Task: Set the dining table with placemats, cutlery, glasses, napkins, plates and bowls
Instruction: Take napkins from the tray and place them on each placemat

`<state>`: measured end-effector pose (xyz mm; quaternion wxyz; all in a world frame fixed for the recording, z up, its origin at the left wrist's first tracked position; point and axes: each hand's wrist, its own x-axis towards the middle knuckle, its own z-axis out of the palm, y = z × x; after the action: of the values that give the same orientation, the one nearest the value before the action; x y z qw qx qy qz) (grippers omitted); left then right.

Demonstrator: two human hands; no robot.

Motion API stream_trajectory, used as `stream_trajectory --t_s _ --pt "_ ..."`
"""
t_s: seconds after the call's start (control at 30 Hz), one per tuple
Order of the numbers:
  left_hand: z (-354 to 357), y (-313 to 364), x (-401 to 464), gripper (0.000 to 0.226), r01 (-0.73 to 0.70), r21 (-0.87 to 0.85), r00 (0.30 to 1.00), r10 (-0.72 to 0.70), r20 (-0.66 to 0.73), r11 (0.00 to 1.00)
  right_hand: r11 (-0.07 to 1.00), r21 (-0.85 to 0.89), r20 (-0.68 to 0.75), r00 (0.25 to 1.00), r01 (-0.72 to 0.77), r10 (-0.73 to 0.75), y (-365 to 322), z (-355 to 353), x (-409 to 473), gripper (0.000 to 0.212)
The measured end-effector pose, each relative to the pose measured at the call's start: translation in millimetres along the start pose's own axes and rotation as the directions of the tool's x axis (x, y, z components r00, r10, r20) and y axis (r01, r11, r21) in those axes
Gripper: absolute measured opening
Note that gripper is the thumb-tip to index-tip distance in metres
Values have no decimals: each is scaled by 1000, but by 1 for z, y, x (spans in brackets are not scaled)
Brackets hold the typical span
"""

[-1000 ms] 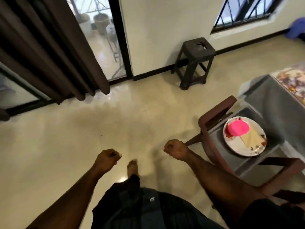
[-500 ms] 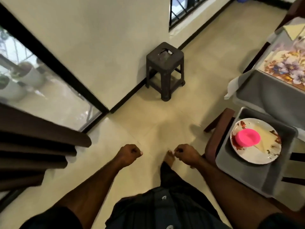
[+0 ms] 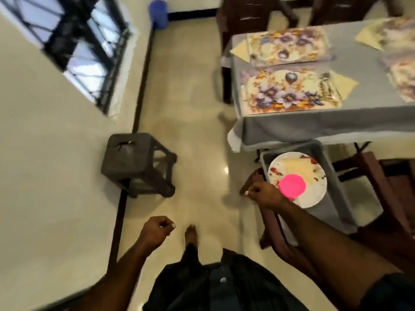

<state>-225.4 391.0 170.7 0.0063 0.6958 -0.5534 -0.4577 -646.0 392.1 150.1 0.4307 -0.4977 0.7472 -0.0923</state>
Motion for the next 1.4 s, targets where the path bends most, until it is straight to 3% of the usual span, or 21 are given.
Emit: stream_trajectory --t_s 0.17,0.4,0.57,0.7,0.8,0.87,0.97,1.03,1.23,1.33,1.4 --pt "-10 114 120 18 -269 157 949 233 213 950 908 331 -218 915 -257 338 44 -6 -18 24" --pt "66 295 182 24 -567 236 764 395 510 789 573 716 -109 746 -399 656 79 -4 -44 24" --pt "157 370 223 24 -678 318 669 378 640 662 491 787 -131 677 -373 724 141 -23 -6 28" --pt "227 413 245 24 -764 401 608 357 709 504 453 805 -113 650 -384 751 168 -51 13 23" --pt "285 442 261 37 -811 432 562 322 762 393 407 819 -73 629 -406 774 197 -56 35 21" --pt "322 452 277 50 -851 437 518 326 791 291 391 823 -57 625 -412 779 210 -53 50 22" --pt "392 467 313 62 -879 471 468 322 823 75 296 875 -41 551 -383 834 246 -39 80 19" --pt "427 475 330 68 -855 518 480 362 799 -10 240 914 -49 499 -328 865 262 -36 95 15" --pt "498 455 351 92 -755 652 555 465 690 -65 144 962 -29 435 -233 900 288 -10 121 10" --pt "512 443 349 91 -704 706 643 490 589 76 115 970 -15 423 -212 906 287 -8 117 7" --pt "515 444 349 75 -684 711 695 442 568 162 119 969 -16 424 -218 906 286 -8 112 7"
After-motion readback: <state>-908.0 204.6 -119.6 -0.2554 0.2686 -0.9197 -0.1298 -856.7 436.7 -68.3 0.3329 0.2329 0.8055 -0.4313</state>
